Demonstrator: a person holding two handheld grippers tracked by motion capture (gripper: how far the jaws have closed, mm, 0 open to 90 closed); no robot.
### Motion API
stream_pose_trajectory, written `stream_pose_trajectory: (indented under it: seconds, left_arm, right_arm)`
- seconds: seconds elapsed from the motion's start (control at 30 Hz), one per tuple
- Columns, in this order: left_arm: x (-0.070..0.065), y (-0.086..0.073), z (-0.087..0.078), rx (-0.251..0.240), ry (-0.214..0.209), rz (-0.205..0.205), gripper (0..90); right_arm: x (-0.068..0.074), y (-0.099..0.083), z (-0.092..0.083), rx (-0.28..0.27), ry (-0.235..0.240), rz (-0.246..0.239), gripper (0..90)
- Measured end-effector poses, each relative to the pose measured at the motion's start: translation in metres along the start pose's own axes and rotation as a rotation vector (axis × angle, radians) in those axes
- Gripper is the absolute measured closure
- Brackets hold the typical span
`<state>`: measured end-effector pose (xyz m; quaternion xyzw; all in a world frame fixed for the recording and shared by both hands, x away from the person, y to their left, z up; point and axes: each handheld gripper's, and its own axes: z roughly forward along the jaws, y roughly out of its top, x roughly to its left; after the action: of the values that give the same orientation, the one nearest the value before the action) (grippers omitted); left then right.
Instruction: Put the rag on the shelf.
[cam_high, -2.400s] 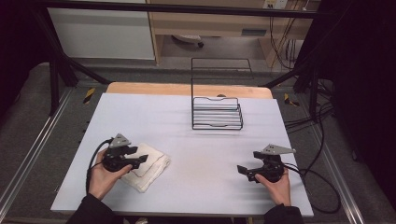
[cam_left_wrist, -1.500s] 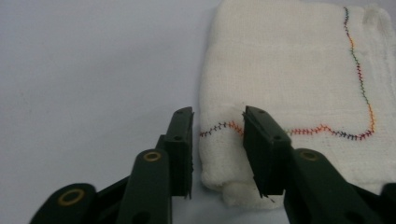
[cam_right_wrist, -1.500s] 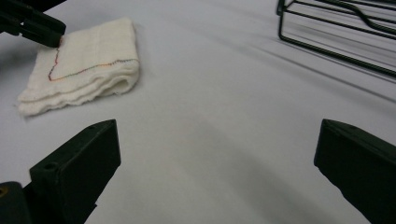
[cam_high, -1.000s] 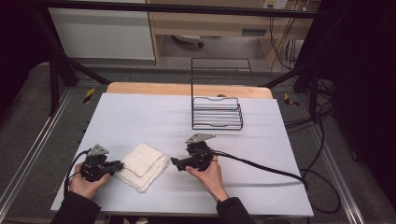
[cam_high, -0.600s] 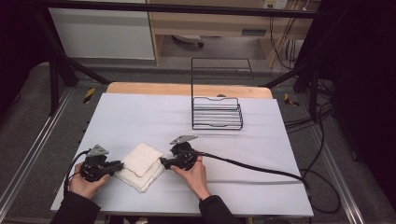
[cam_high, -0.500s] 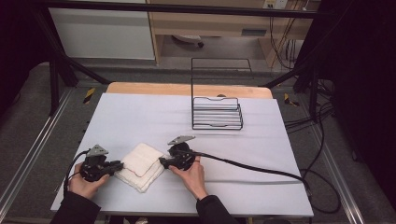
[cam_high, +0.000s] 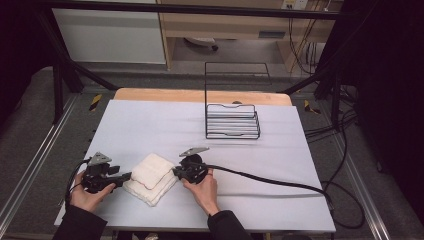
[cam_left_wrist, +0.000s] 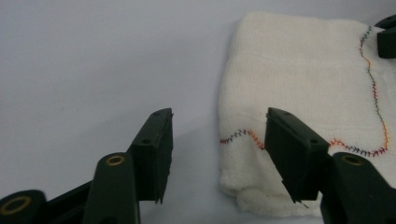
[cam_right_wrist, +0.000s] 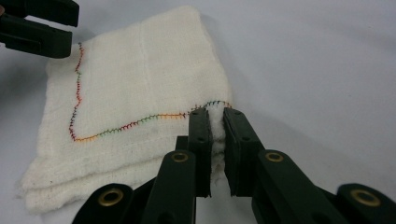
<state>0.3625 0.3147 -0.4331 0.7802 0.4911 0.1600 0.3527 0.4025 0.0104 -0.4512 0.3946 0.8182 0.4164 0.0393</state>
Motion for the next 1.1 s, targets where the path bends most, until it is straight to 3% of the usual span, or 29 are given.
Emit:
stream_pose_trajectory:
  seconds: [0.2, 0.37, 0.47, 0.77, 1.1]
  left_arm:
    - [0.001, 0.001, -0.004, -0.034, 0.007, -0.015, 35.1]
    - [0.000, 0.002, -0.004, -0.036, -0.007, -0.011, 32.2]
    - [-0.002, 0.002, -0.003, -0.039, -0.015, -0.015, 31.5]
    - [-0.008, 0.003, -0.001, -0.035, -0.036, 0.000, 28.2]
    - [-0.013, 0.004, 0.001, -0.032, -0.053, 0.015, 25.0]
  right_arm:
    - [0.001, 0.007, -0.012, -0.004, 0.020, -0.016, 84.2]
    - [-0.003, 0.012, -0.027, 0.031, -0.019, -0.055, 84.3]
    - [-0.007, 0.012, -0.034, 0.040, -0.012, -0.042, 84.3]
    - [-0.038, -0.006, -0.066, 0.080, -0.048, -0.025, 84.0]
    - [-0.068, -0.018, -0.084, 0.095, -0.087, -0.005, 83.8]
